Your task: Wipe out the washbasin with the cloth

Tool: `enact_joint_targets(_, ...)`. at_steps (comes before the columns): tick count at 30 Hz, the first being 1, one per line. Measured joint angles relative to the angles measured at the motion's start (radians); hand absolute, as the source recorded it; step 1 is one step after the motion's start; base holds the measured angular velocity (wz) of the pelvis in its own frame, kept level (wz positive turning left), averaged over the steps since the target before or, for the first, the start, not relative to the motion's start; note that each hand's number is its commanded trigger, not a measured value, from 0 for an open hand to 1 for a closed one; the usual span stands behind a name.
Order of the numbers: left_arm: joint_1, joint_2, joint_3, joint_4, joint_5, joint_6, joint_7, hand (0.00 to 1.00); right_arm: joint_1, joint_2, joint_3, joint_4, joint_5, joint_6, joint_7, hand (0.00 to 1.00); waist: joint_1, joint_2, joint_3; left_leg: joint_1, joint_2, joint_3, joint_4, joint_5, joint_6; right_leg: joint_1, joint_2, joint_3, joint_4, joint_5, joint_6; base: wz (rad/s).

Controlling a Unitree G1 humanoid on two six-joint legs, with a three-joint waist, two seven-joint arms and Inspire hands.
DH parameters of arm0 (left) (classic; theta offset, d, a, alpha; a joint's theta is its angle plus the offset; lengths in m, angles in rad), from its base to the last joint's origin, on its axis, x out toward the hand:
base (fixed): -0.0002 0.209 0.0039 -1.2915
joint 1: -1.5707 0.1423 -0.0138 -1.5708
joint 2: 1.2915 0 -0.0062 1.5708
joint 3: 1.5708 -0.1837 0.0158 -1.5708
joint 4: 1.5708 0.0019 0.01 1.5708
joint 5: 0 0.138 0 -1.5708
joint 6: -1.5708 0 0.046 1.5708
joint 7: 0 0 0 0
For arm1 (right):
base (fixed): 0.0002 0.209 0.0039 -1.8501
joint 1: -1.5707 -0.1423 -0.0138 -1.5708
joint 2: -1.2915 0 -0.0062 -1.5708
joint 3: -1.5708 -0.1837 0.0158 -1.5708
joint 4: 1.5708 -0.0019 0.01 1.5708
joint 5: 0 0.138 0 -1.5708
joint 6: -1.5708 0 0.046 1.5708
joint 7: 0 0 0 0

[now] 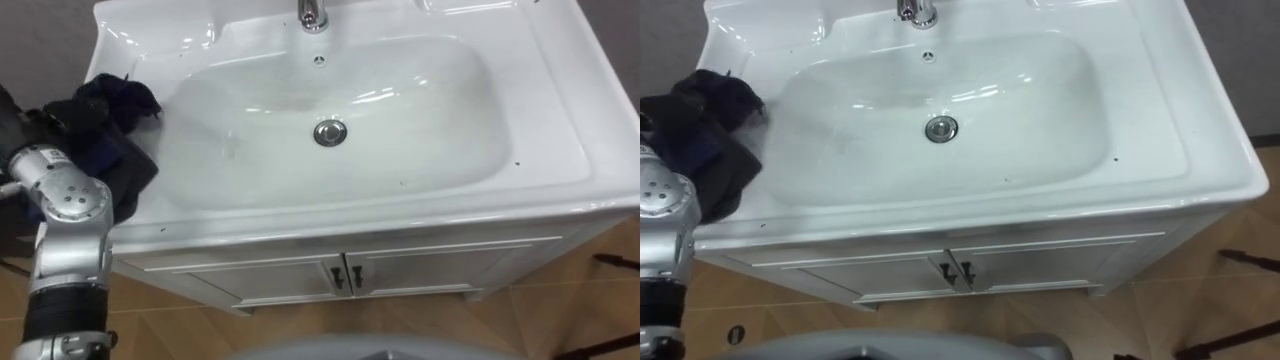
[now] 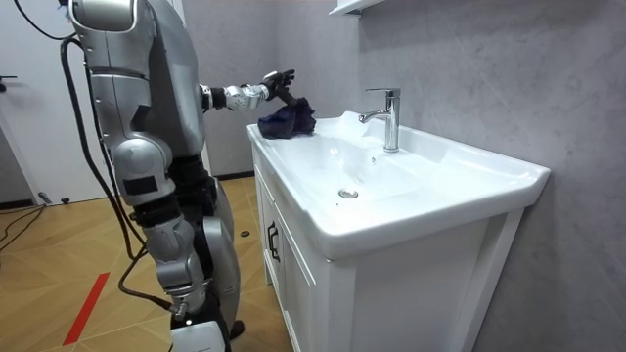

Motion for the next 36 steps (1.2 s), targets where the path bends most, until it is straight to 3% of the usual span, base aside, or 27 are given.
enact_joint_targets(6,0.0,0.0,0.009,-0.062,-0.113,-0.069,0.001,0.0,0.005,0.009,0.0,-0.001,-0.001,-0.013,-0.004,0.0,0.001,-0.01,0.0031,0.008,0.0,0.0,0.0,0.0,0.0,0.002,0.0,0.004,0.004,-0.004,0.001,-0.01)
enact_joint_targets(9,0.0,0.0,0.015,-0.062,-0.115,-0.082,0.003,0.0,0.011,0.012,0.0,-0.004,-0.001,-0.022,-0.004,0.0,0.005,-0.012,0.0034,0.009,0.0,0.001,0.0,0.0,0.0,0.002,0.0,0.01,0.006,-0.005,0.002,-0.05)
enact_joint_targets(28,-0.001,0.0,0.061,-0.062,-0.111,-0.102,0.102,0.0,0.024,0.003,0.0,-0.031,0.006,-0.022,-0.021,0.0,0.043,0.007,-0.0001,0.002,-0.001,-0.001,0.001,0.0,0.0,-0.001,0.0,0.009,0.002,-0.005,0.001,0.0)
enact_joint_targets(36,0.0,0.001,0.259,-0.062,-0.175,-0.118,0.187,0.0,0.046,-0.003,0.0,-0.038,-0.003,-0.02,-0.001,0.0,0.094,0.006,-0.0007,0.002,-0.002,-0.003,0.001,0.0,0.0,-0.002,-0.001,0.007,0.002,-0.005,0.001,0.0)
